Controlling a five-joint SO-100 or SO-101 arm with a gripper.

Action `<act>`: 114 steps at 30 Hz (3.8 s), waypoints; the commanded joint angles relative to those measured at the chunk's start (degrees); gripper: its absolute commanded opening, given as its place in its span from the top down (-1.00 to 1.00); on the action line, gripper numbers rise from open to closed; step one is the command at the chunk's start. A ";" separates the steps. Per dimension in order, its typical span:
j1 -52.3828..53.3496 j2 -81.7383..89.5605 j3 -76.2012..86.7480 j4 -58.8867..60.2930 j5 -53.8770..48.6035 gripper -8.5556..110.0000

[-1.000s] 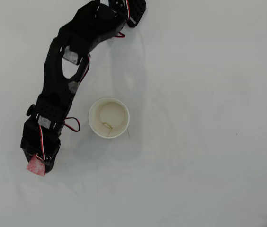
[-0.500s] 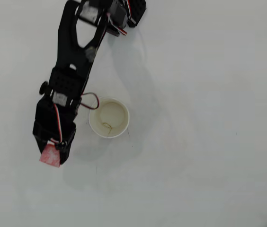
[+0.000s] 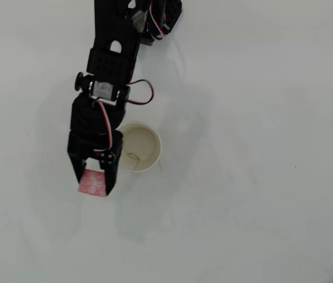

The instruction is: Grasp a red cube and put it in the cup.

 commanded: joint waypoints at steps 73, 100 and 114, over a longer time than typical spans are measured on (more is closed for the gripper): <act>-12.39 38.41 18.54 15.21 2.46 0.46; 4.92 43.95 20.83 19.69 35.07 0.51; 18.11 51.68 35.95 16.70 47.90 0.81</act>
